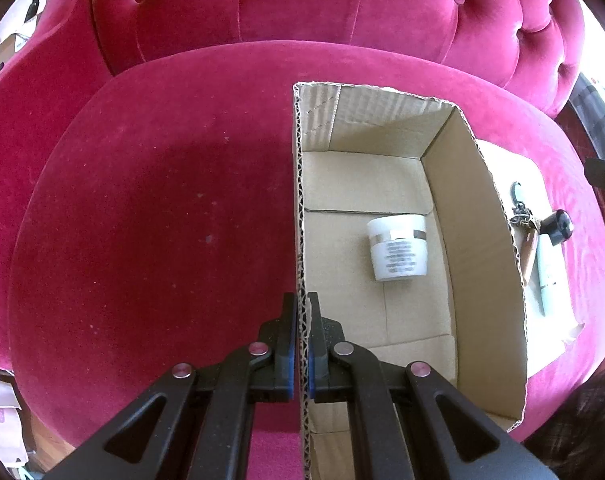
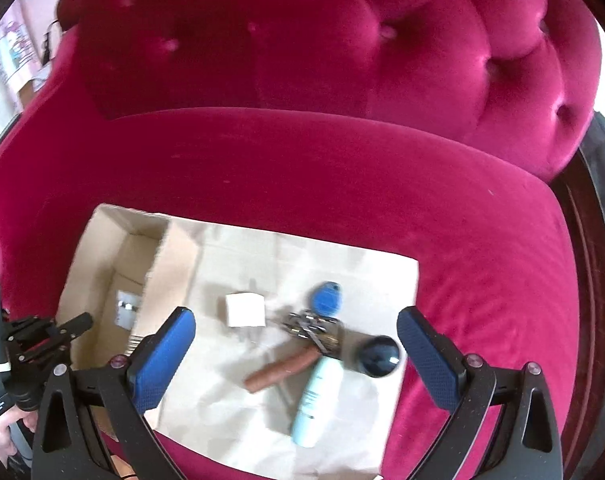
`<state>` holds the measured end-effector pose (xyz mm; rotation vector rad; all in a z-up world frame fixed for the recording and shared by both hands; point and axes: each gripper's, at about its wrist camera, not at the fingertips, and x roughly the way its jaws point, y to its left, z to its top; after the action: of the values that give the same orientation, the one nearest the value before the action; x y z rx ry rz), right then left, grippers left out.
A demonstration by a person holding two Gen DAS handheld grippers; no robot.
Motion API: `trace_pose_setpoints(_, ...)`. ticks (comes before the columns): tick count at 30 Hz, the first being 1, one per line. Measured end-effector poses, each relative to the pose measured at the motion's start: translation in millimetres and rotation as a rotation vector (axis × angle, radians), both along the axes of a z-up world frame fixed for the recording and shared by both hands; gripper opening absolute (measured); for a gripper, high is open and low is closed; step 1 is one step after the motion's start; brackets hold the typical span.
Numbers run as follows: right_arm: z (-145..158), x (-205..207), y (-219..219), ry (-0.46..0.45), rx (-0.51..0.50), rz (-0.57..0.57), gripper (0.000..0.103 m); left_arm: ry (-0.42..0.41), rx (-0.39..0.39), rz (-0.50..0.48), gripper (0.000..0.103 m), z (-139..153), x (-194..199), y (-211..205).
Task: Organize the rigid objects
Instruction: 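Grasp the black round jar with the right gripper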
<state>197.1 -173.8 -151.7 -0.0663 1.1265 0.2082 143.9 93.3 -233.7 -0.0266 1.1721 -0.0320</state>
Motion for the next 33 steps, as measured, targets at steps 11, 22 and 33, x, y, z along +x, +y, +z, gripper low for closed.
trace_pose_setpoints(11,-23,2,-46,0.077,-0.03,-0.1,0.103,0.0,-0.002,0.004,0.003,0,1,1)
trace_pose_setpoints(22,-53,4,-68,0.177,-0.013,-0.171,0.103,-0.003,0.002,0.002,0.003,0,-1,-1)
trace_pose_setpoints(33,-72,15,-69,0.217,-0.016,-0.184,0.085,-0.003,0.004,-0.001,0.003,0,0,0)
